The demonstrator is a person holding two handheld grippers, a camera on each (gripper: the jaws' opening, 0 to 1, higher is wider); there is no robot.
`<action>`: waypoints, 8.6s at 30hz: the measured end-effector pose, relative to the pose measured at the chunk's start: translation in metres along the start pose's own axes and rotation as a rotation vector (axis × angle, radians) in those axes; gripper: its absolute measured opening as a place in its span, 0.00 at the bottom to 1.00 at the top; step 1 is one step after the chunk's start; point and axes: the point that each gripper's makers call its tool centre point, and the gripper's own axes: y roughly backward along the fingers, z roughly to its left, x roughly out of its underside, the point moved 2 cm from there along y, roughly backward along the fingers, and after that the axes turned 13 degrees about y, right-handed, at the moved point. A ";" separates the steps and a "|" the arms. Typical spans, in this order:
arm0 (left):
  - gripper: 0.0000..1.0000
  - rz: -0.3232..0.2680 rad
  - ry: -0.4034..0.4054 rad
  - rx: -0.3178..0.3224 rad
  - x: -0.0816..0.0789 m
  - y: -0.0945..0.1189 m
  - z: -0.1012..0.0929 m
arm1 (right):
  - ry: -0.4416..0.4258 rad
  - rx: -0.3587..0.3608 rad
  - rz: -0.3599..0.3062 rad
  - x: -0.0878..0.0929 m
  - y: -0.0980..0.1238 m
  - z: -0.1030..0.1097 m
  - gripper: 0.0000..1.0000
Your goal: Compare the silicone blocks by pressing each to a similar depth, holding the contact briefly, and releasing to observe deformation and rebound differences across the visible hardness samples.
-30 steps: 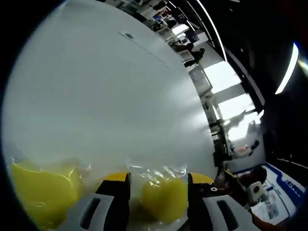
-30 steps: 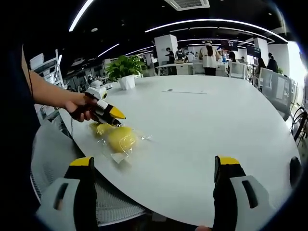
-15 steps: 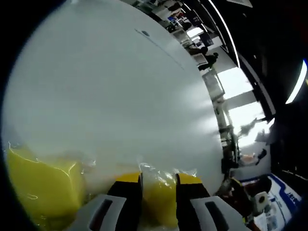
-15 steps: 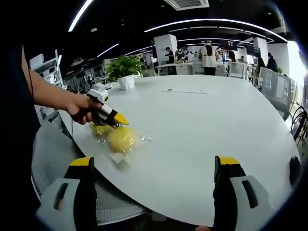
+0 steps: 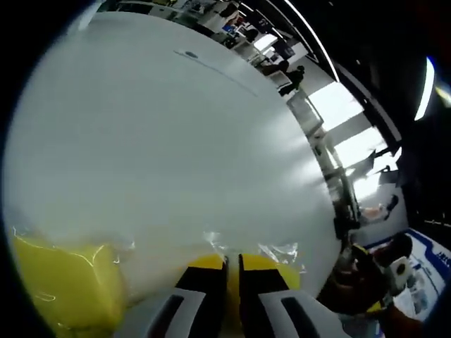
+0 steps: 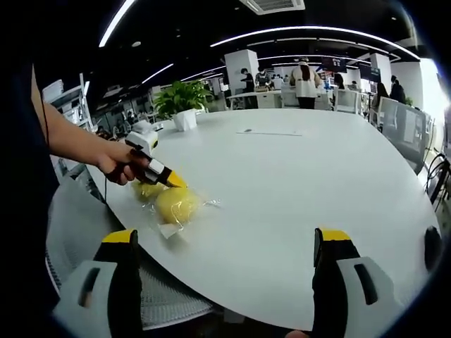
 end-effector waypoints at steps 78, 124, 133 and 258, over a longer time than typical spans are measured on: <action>0.00 -0.070 -0.319 0.324 -0.045 0.089 -0.140 | 0.082 -0.011 -0.074 -0.043 -0.006 0.008 0.96; 0.00 -0.190 -0.536 0.552 -0.073 0.214 -0.273 | 0.177 -0.272 -0.423 -0.242 0.001 0.007 0.96; 0.00 -0.162 -0.556 0.597 -0.061 0.221 -0.281 | 0.127 -0.368 -0.471 -0.258 0.001 0.016 0.88; 0.00 -0.220 -0.828 0.578 -0.028 0.255 -0.258 | 0.096 -0.726 -0.253 -0.261 -0.025 0.112 0.03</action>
